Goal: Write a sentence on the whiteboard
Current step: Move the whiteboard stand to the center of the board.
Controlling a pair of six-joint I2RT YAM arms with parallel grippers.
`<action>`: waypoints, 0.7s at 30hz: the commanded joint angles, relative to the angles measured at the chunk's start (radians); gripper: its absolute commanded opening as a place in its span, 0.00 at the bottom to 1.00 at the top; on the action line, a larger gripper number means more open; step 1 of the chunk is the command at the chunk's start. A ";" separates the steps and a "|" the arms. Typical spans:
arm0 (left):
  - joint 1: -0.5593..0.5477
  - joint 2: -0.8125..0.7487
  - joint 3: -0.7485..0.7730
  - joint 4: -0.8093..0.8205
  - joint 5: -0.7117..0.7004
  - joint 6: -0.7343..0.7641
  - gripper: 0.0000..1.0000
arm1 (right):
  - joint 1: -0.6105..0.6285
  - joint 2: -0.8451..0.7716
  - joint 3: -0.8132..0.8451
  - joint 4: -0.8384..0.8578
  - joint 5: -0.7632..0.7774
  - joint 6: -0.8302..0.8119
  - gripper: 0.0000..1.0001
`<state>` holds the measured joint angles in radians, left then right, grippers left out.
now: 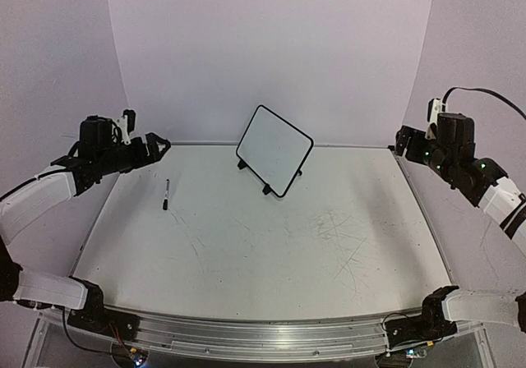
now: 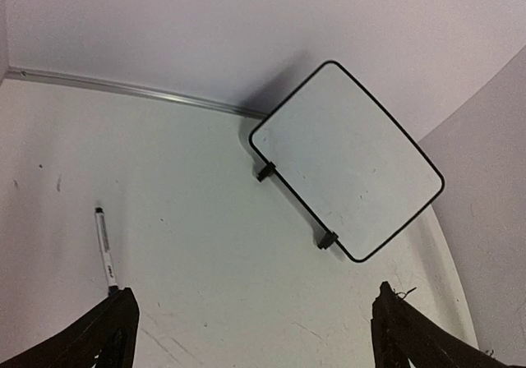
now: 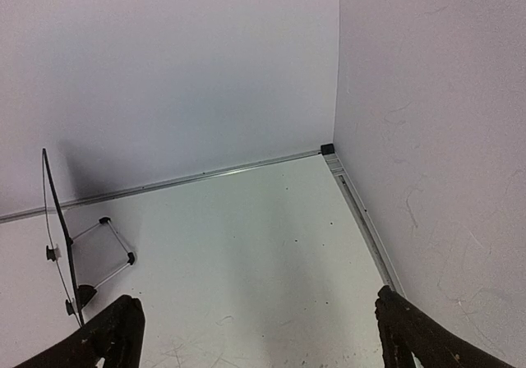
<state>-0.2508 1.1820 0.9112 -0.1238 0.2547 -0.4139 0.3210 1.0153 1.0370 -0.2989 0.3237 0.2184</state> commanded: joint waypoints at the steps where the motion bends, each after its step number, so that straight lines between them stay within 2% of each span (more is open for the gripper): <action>1: -0.130 0.075 -0.021 0.094 0.003 -0.010 0.99 | -0.002 -0.006 -0.005 0.020 0.011 0.002 0.98; 4: -0.203 0.123 -0.062 0.211 -0.032 0.001 0.99 | -0.002 -0.008 -0.021 0.033 0.006 -0.010 0.98; 8: -0.244 0.223 -0.099 0.365 0.022 0.052 0.99 | -0.002 -0.021 -0.050 0.053 -0.022 -0.029 0.98; 13: -0.260 0.435 -0.027 0.443 0.104 0.118 0.99 | -0.002 -0.038 -0.072 0.075 -0.066 -0.018 0.98; 21: -0.313 0.713 0.159 0.479 0.177 0.310 0.97 | -0.003 -0.007 -0.067 0.092 -0.200 -0.051 0.98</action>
<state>-0.5390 1.8102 0.9558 0.2610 0.3519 -0.2350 0.3210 0.9991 0.9630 -0.2581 0.1965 0.1897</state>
